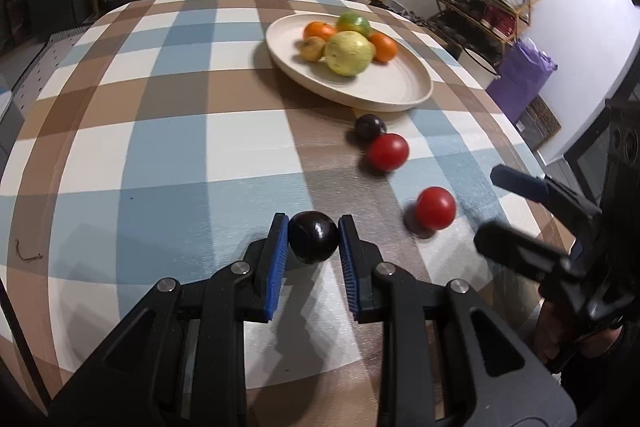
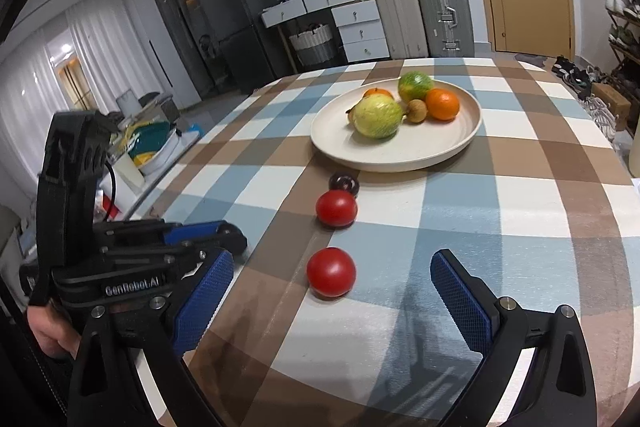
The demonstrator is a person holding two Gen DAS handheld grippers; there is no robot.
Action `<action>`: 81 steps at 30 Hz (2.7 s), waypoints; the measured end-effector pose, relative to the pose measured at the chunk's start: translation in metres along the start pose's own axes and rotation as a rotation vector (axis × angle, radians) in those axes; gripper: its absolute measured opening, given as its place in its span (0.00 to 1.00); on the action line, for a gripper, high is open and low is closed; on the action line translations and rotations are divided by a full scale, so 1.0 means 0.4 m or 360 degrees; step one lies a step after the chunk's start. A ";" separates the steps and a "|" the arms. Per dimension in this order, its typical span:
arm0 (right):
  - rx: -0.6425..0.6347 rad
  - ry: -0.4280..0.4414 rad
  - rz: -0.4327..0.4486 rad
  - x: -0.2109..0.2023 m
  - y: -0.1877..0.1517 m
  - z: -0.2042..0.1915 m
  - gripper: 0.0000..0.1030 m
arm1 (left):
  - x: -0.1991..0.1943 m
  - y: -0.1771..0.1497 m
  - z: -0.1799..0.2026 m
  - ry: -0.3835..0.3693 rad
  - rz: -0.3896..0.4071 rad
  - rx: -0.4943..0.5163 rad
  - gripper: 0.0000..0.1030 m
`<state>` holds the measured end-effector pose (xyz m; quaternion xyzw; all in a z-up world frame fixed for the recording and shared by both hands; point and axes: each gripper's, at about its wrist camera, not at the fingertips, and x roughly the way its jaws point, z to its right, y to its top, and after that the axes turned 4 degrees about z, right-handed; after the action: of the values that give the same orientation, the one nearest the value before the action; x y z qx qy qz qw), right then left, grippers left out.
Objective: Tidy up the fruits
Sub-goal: 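Grasp a red tomato with the right gripper while the left holds the plum, then carry the plum and tomato with both grippers over the plate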
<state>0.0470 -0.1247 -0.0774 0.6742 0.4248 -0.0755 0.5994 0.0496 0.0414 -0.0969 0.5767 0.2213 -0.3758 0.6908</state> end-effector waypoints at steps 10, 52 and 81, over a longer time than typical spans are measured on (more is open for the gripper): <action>-0.0057 -0.0001 -0.0074 0.032 -0.003 -0.020 0.98 | -0.003 -0.010 -0.036 0.0031 0.0003 -0.0066 0.22; -0.0005 0.0058 -0.0133 0.062 -0.005 -0.017 0.30 | 0.025 0.002 -0.068 0.0036 -0.0019 -0.0087 0.22; 0.0165 0.0152 -0.0012 0.025 0.064 0.085 0.30 | 0.020 0.139 -0.025 -0.0032 0.0023 -0.0110 0.21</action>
<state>0.0841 -0.1474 -0.0737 0.7056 0.4509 -0.0674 0.5425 0.0988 0.0517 -0.0701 0.5503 0.2228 -0.3688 0.7152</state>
